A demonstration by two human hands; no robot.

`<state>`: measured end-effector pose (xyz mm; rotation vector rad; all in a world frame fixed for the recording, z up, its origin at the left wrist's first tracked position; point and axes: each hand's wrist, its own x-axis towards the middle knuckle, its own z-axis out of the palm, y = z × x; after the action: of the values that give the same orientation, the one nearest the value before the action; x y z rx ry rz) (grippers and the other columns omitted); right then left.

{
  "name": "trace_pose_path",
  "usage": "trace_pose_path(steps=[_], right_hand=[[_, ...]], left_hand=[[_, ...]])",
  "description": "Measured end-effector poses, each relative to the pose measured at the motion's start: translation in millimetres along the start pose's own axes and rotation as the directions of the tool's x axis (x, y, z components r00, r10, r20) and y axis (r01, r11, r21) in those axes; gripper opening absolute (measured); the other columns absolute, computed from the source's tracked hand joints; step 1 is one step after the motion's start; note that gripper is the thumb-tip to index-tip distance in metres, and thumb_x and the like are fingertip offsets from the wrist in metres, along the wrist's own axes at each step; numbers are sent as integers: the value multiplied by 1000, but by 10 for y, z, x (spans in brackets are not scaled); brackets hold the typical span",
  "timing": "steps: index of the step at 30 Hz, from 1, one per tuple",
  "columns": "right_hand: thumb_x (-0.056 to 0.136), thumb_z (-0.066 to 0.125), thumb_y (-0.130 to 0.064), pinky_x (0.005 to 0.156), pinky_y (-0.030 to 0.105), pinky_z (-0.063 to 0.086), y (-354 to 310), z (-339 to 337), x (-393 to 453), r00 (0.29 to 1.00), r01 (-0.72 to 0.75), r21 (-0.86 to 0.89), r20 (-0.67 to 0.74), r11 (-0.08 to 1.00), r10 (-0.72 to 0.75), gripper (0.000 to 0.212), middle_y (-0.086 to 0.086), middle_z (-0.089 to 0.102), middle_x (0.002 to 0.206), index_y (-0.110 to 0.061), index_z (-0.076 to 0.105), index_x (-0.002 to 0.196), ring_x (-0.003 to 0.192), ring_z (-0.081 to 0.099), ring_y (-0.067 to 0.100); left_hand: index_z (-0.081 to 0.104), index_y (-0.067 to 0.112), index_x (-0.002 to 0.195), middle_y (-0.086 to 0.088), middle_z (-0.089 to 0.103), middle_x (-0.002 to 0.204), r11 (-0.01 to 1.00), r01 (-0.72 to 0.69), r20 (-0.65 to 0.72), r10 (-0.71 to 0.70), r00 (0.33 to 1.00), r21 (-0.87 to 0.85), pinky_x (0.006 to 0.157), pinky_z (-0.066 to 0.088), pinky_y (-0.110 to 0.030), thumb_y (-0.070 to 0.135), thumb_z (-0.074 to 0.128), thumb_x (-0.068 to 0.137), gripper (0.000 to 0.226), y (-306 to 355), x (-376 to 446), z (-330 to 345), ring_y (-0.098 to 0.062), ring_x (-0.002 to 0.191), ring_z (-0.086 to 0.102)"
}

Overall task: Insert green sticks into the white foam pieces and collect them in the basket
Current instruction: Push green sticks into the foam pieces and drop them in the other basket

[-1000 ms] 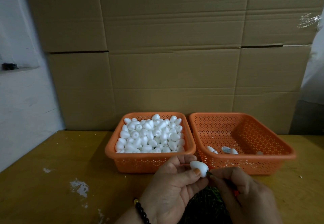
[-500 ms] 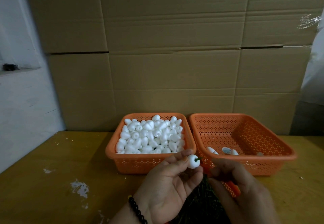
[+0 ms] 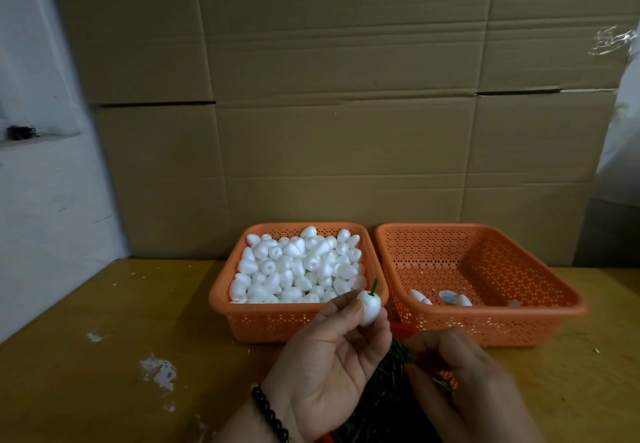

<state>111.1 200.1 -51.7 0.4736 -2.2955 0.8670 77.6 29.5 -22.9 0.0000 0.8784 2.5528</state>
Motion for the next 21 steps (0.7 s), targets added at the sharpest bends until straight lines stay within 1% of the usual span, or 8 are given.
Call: trace_pose_path(steps=[3,5,8,11,13,17,19,21], right_hand=[[61,84,-11,62,21,50,-4,5,-1,1000,9,-29,11,1000,-9,49,-18,61,81,-45,56,84,68,62,-2],[63,77,-22,60,24,50,-10,17,-3,999,3,-24,38,1000,-2,33,-18,60,80,-41,57,82,65,63,2],[63,70,-30,60,27,51,-27,23,2,998,-15,-2,61,1000,15,30,-18,60,80,-38,57,88,64,62,3],[63,71,-30,60,23,50,-38,7,-1,998,-8,-6,58,1000,9,35,-19,60,80,-40,54,92,65,62,-2],[64,77,-25,60,20,49,-28,-1,-11,1000,0,-9,24,1000,0,41,-19,61,82,-42,54,94,67,61,-4],[68,74,-28,71,8,47,-46,3,-19,998,40,33,-45,999,-38,48,-18,61,105,-45,54,108,92,58,-11],[71,69,-37,79,-1,40,-64,13,-11,998,46,17,-53,999,-45,49,-16,56,119,-46,50,115,111,45,-20],[73,61,-45,83,-7,31,-77,19,-4,998,48,1,-51,999,-47,46,-14,55,119,-47,49,118,115,38,-24]], left_hand=[[64,-7,110,-23,67,89,1000,8,-21,-9,1000,-30,54,58,-30,7,67,76,37,1,11,8,-23,66,67],[70,-8,102,-22,68,90,999,25,-30,-26,999,-40,52,57,-28,11,66,76,32,1,16,15,-22,65,65],[74,-4,93,-18,70,92,999,44,-44,-44,998,1,50,54,-24,17,65,76,29,-3,13,20,-19,64,63],[76,4,98,-13,72,93,997,60,-73,-56,996,49,49,50,-23,23,63,79,30,-9,11,14,-16,61,60],[71,13,111,-11,72,94,995,64,-97,-57,994,76,49,48,-23,27,61,85,31,-23,13,7,-15,61,59],[64,21,118,-11,73,95,979,35,-126,-10,992,199,54,46,-25,27,50,95,28,-92,3,31,-14,62,58],[62,16,118,-12,73,92,964,14,-120,19,993,266,60,46,-27,24,46,96,28,-135,-16,67,-17,67,58],[61,8,109,-14,71,87,949,-2,-90,32,995,314,59,47,-27,20,47,96,23,-177,-35,96,-19,68,58]])
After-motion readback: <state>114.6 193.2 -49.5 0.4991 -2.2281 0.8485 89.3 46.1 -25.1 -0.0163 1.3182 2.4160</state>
